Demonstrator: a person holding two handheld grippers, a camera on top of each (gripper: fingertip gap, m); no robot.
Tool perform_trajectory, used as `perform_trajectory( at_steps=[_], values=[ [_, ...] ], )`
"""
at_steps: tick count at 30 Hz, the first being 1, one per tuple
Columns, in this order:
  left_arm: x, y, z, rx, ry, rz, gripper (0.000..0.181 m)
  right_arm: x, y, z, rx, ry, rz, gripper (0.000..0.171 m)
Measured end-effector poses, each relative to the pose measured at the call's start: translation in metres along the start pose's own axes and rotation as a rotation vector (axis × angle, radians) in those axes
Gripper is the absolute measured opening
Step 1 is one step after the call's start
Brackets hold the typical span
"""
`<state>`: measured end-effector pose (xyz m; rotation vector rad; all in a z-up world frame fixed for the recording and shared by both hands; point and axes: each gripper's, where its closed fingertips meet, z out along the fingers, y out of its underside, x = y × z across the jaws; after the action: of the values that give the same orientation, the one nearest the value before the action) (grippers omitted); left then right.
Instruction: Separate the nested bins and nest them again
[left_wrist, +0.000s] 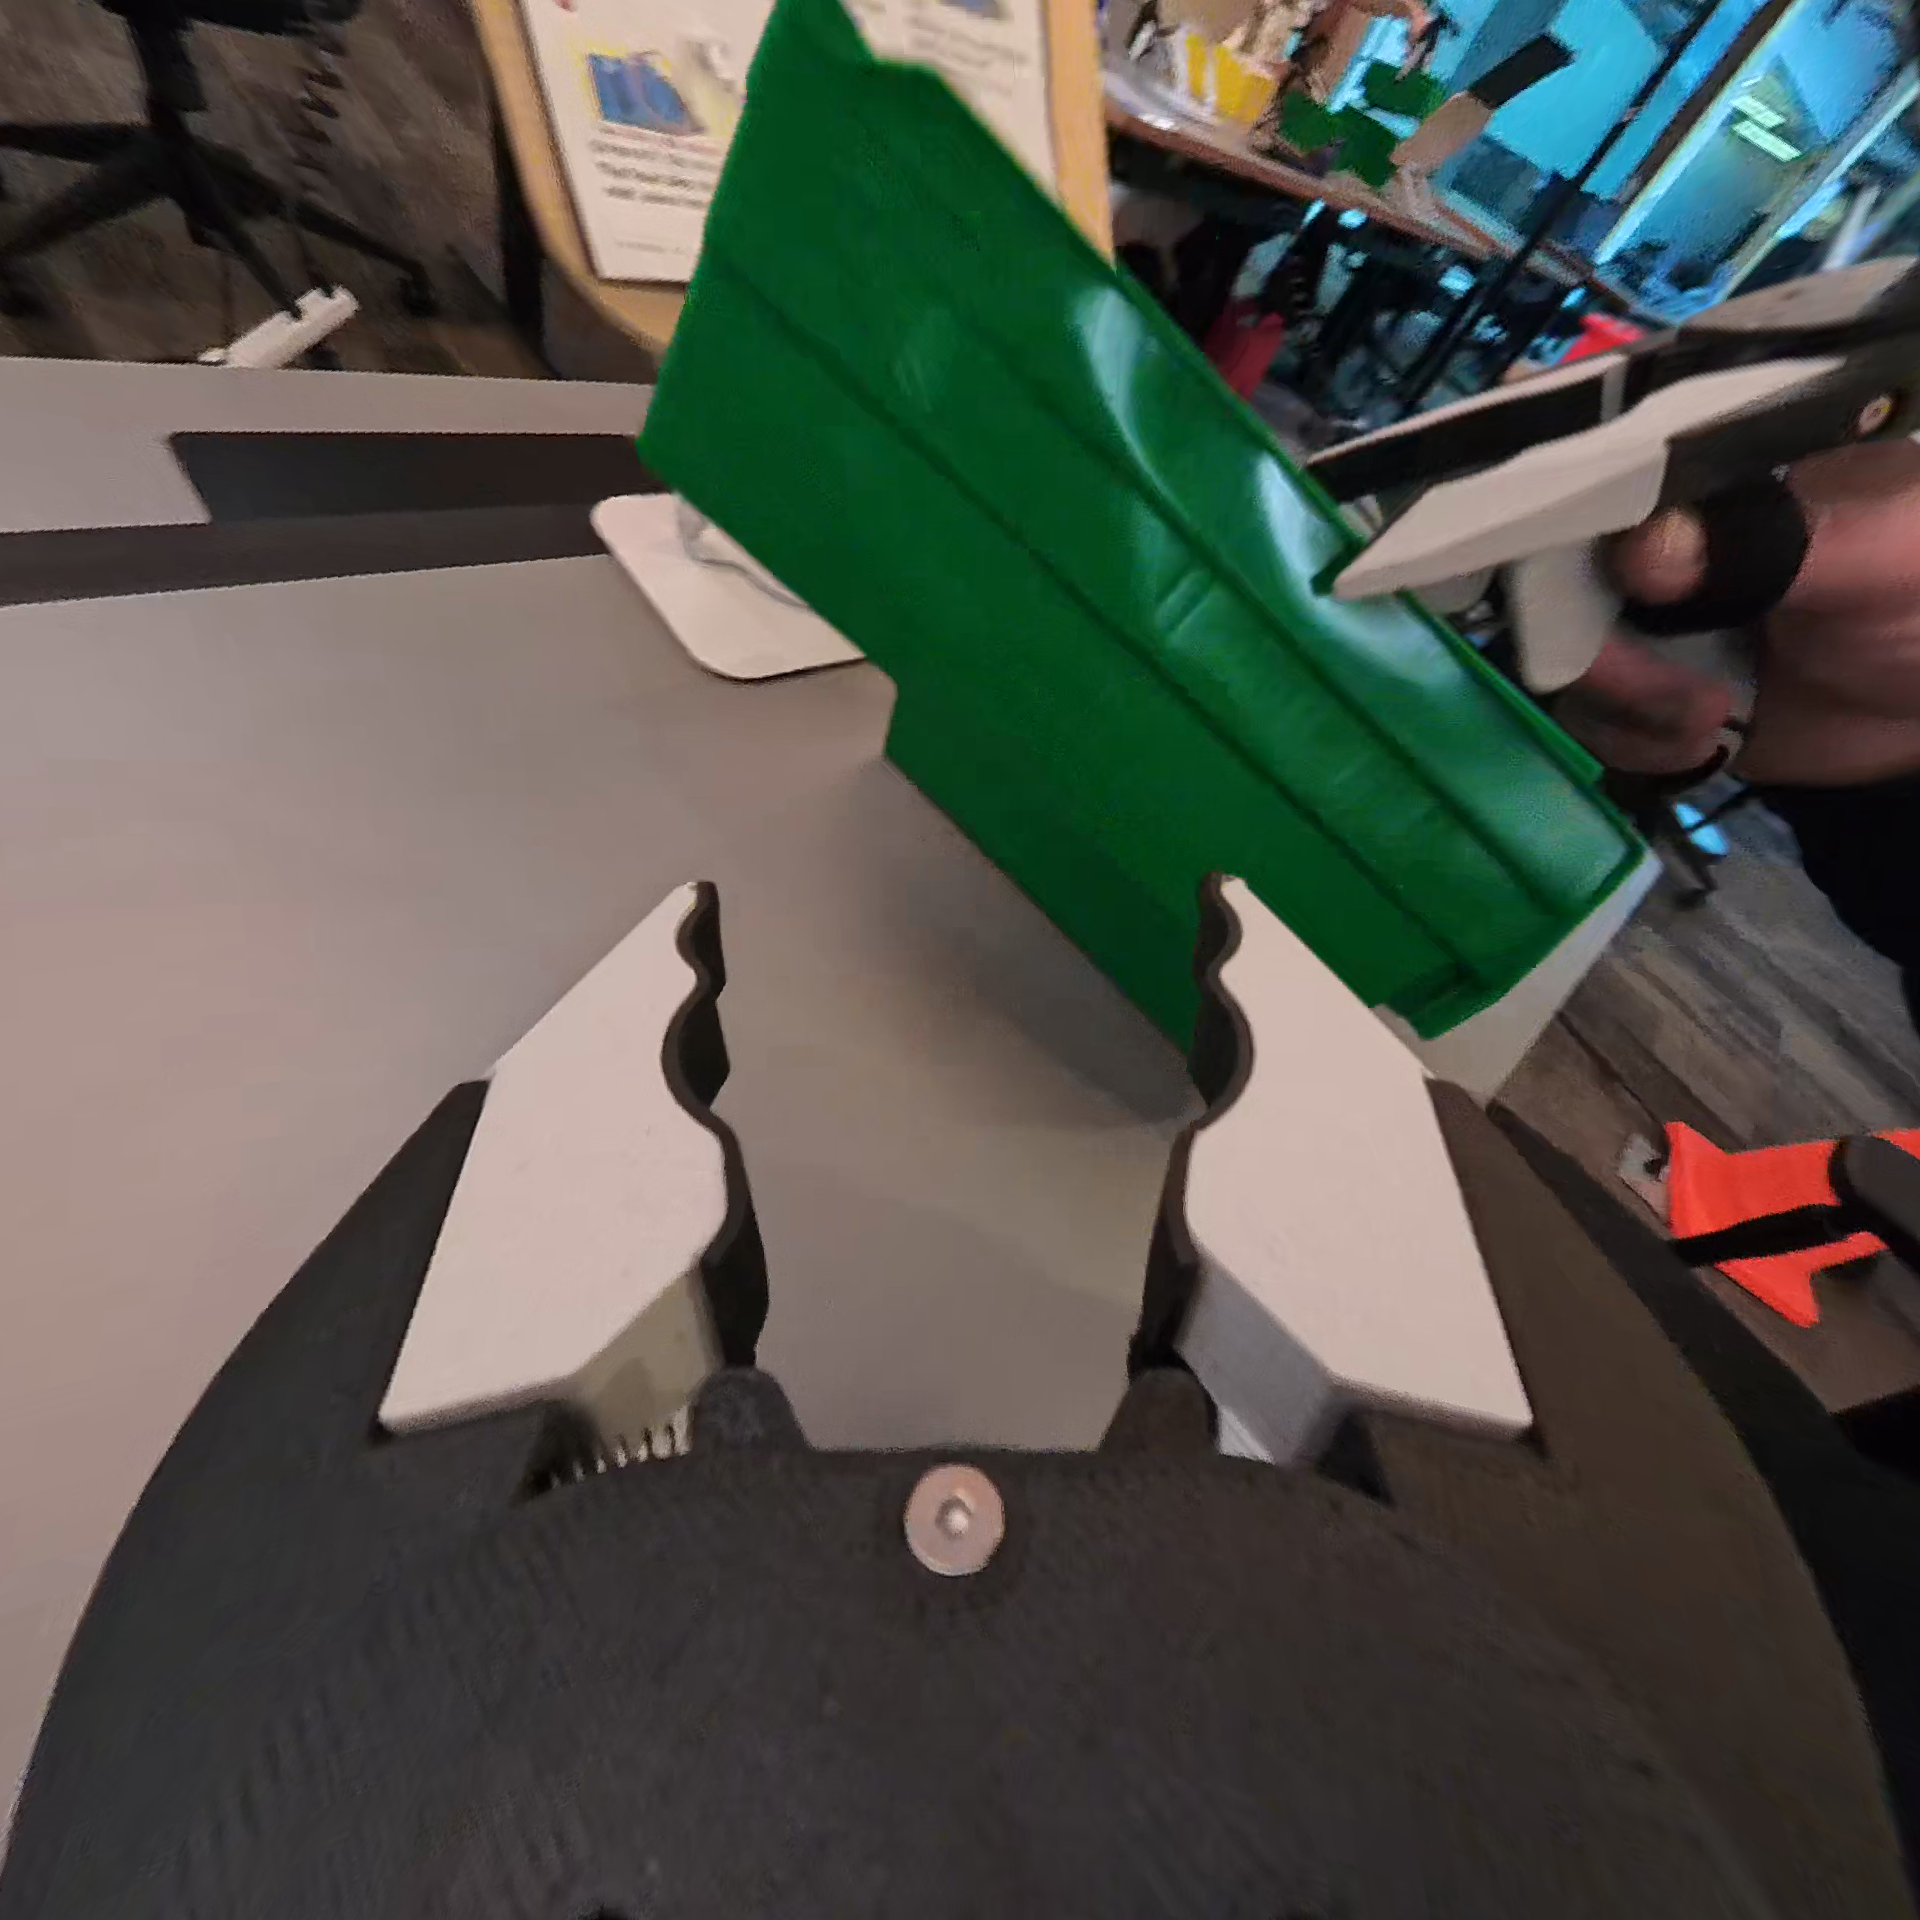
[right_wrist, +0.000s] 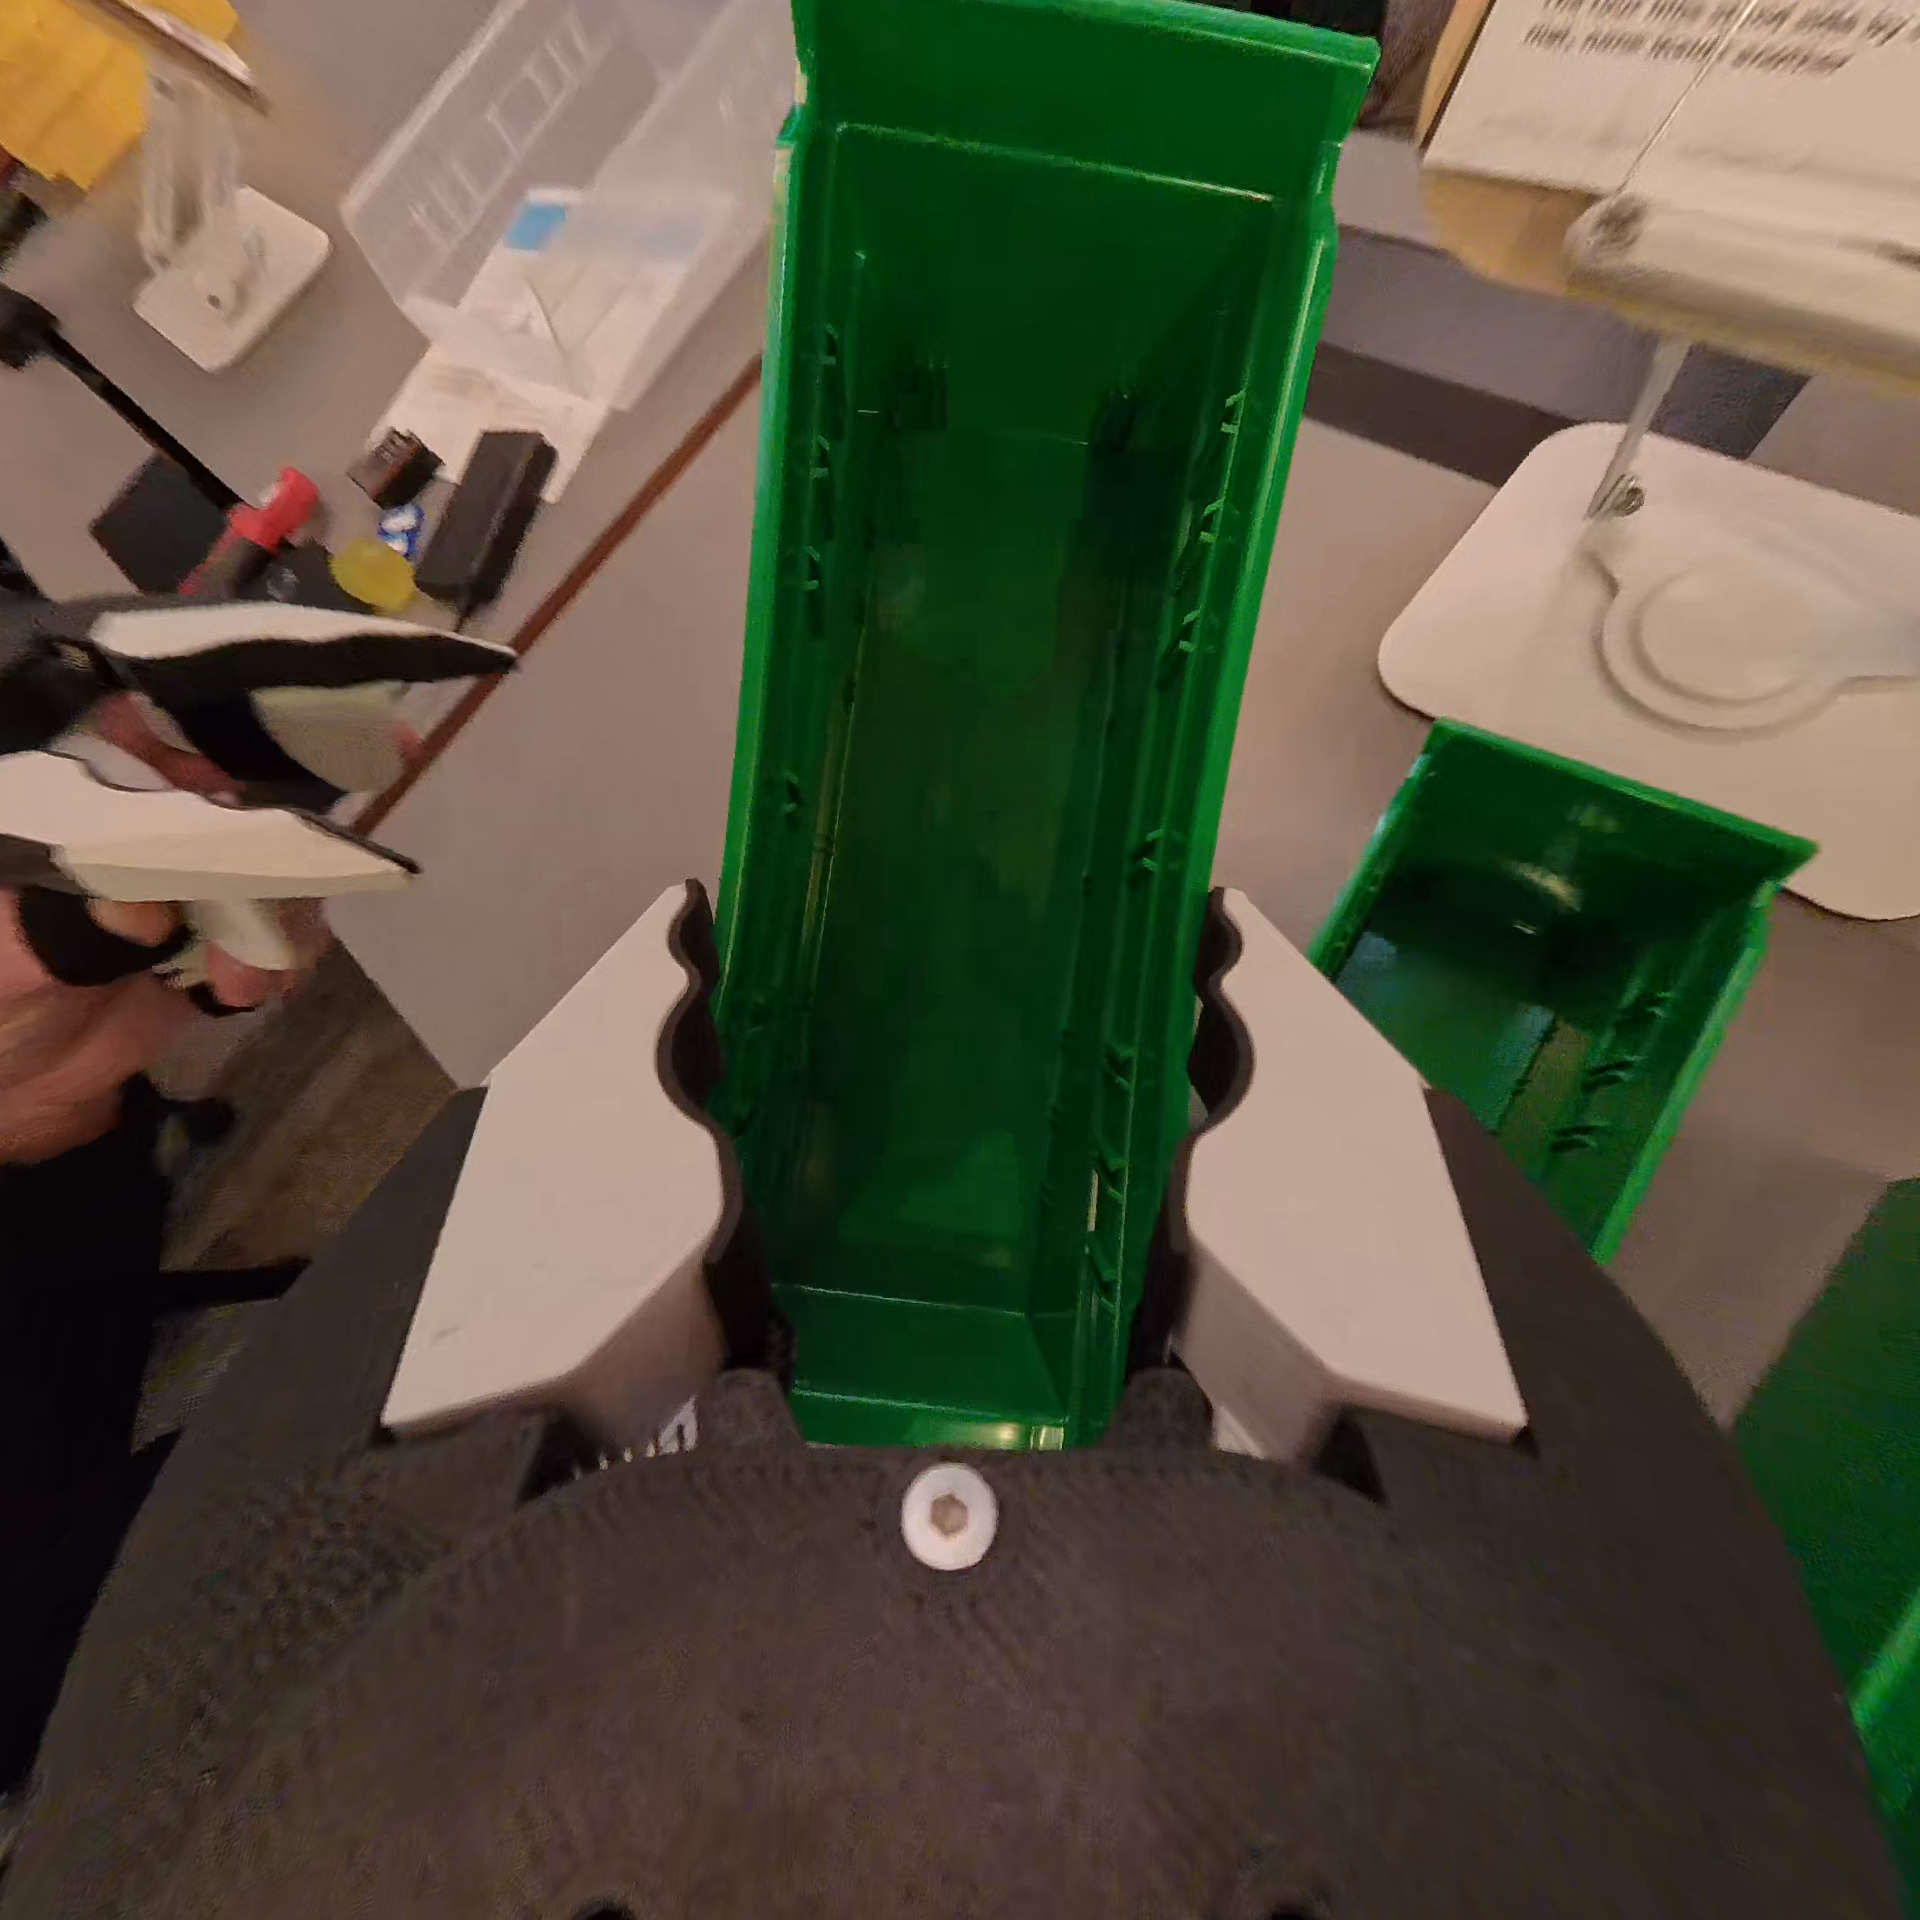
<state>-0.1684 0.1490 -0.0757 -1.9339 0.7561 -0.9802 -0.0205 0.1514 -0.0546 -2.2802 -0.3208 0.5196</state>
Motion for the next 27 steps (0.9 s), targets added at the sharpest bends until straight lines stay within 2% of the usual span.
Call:
perform_trajectory(
  at_steps=[7, 12, 21, 27],
  values=[
    [-0.009, -0.003, -0.008, 0.04, -0.002, -0.031, 0.09, 0.0, 0.052, 0.081, -0.09, 0.137, -0.029, 0.094],
    [-0.009, -0.001, -0.006, 0.038, 0.008, -0.038, 0.09, -0.005, 0.079, 0.111, -0.12, 0.194, -0.041, 0.098],
    [-0.016, 0.01, 0.001, -0.022, -0.026, -0.017, 0.09, -0.005, 0.083, 0.127, -0.106, 0.294, -0.1, 0.108],
    [-0.016, 0.011, 0.001, -0.019, -0.019, -0.028, 0.09, -0.011, 0.082, 0.121, -0.105, 0.251, -0.095, 0.118]
  ],
)
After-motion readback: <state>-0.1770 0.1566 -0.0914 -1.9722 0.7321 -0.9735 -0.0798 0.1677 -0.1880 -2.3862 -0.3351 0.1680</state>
